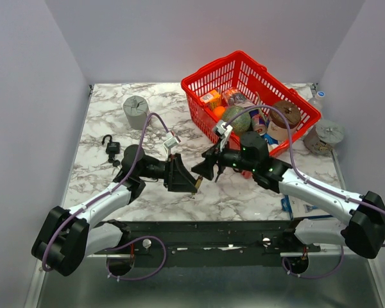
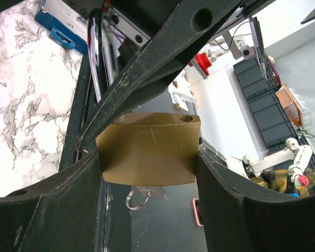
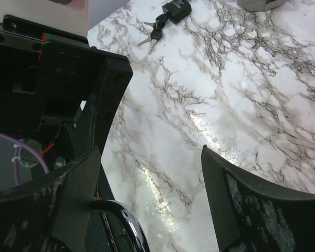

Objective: Unlock with the key

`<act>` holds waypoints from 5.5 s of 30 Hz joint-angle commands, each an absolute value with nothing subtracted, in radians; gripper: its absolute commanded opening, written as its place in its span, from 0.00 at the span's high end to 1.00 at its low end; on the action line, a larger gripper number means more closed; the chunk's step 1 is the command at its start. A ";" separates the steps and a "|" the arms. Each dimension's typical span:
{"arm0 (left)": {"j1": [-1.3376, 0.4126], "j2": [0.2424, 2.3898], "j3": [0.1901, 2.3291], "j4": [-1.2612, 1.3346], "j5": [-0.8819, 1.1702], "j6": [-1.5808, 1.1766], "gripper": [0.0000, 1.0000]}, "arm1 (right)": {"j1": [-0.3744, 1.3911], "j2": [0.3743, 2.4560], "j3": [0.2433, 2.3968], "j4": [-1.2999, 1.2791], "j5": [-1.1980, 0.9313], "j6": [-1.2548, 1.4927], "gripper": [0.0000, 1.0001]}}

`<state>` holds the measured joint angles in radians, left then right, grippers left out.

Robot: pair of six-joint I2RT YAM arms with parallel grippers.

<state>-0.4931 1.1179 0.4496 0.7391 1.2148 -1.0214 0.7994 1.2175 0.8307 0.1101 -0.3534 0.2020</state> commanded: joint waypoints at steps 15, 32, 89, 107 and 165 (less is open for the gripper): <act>-0.494 1.022 0.552 0.377 1.065 -0.672 1.00 | 0.801 1.071 0.865 0.003 -0.034 0.324 0.05; -0.489 1.023 0.557 0.350 1.026 -0.643 1.00 | 0.802 1.193 0.810 0.107 -0.239 0.557 0.06; -0.224 1.095 0.805 -0.460 -0.304 -0.216 1.00 | 0.815 0.818 0.718 0.008 0.115 0.365 0.00; -0.221 1.402 0.861 -0.365 -0.118 -0.229 1.00 | 0.816 0.834 0.713 0.021 0.077 0.383 0.00; -0.114 1.727 1.169 -0.454 0.029 -0.140 0.01 | 0.815 0.807 0.693 0.003 0.095 0.391 0.00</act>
